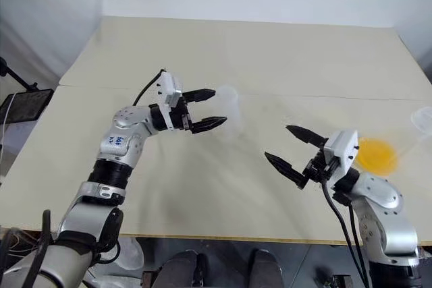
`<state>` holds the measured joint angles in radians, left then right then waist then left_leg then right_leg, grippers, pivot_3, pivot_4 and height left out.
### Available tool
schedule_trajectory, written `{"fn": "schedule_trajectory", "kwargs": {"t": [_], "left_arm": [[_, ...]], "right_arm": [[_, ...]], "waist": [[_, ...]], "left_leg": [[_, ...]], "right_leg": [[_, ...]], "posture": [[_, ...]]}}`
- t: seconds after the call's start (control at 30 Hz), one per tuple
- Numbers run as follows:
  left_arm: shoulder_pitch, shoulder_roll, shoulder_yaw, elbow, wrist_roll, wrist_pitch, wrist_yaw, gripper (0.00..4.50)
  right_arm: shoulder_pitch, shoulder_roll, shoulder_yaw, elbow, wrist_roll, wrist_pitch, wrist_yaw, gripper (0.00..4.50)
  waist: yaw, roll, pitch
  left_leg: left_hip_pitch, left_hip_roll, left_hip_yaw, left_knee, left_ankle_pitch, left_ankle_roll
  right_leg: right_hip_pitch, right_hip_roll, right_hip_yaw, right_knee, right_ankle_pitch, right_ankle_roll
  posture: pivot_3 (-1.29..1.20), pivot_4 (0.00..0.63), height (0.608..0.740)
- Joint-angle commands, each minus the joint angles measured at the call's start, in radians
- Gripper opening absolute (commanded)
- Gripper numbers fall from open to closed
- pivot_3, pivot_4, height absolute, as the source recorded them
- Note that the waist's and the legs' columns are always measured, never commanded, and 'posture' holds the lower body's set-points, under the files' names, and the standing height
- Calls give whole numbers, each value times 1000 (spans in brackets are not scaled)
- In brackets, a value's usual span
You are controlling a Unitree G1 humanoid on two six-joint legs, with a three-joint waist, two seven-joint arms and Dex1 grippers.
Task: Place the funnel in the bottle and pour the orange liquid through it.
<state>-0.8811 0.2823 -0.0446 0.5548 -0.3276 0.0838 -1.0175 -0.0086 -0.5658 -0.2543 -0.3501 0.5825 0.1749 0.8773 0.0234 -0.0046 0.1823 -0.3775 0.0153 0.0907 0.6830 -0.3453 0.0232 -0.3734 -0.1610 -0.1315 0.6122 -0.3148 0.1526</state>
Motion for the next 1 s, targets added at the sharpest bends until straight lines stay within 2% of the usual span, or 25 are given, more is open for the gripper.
{"fn": "schedule_trajectory", "kwargs": {"t": [0.03, 0.2, 0.3, 0.47, 0.77, 1.0], "left_arm": [[-54, -25, 15, 58, 8, -35, -8, 4463], [-109, -52, 13, 160, 37, -80, -4, 4463], [-134, -64, 19, 202, 44, -106, -7, 3904], [-144, -76, 14, 206, 46, -112, -45, 2428], [-144, -166, -47, 153, 60, -88, -125, 2361], [-144, -204, -88, 193, 117, -154, -128, 2361]], "right_arm": [[42, 9, -48, -73, 24, -13, -36, 4500], [90, 25, -58, -109, 19, -21, -68, 4500], [110, 36, -61, -125, 15, -28, -86, 4500], [130, 43, -57, -140, 12, -37, -104, 4500], [159, 34, -73, -162, 19, -41, -122, 4500], [183, 38, -76, -187, 18, -43, -142, 4500]], "waist": [[1, 0, 0], [0, 0, 0], [1, 0, 0], [0, 0, 0], [4, 0, 0], [1, 0, 0]], "left_leg": [[0, 0, 0, 0, 0, 0], [0, 0, 0, 0, 0, 0], [0, 0, 0, 0, 0, 0], [0, 0, 0, 0, 0, 0], [-1, 0, 0, 0, 0, 1], [-1, 0, 1, 0, 0, 1]], "right_leg": [[0, 0, 0, 0, 0, 0], [0, 0, 0, 0, 0, 0], [0, 0, 0, 0, 0, 0], [0, 0, 0, 0, 0, 0], [0, 0, 0, 0, 0, 0], [-1, 0, 0, -1, 0, 0]], "posture": [[0, 150, 740], [0, 150, 740], [0, 150, 740], [0, 150, 740], [0, 150, 740], [0, 150, 740]]}}
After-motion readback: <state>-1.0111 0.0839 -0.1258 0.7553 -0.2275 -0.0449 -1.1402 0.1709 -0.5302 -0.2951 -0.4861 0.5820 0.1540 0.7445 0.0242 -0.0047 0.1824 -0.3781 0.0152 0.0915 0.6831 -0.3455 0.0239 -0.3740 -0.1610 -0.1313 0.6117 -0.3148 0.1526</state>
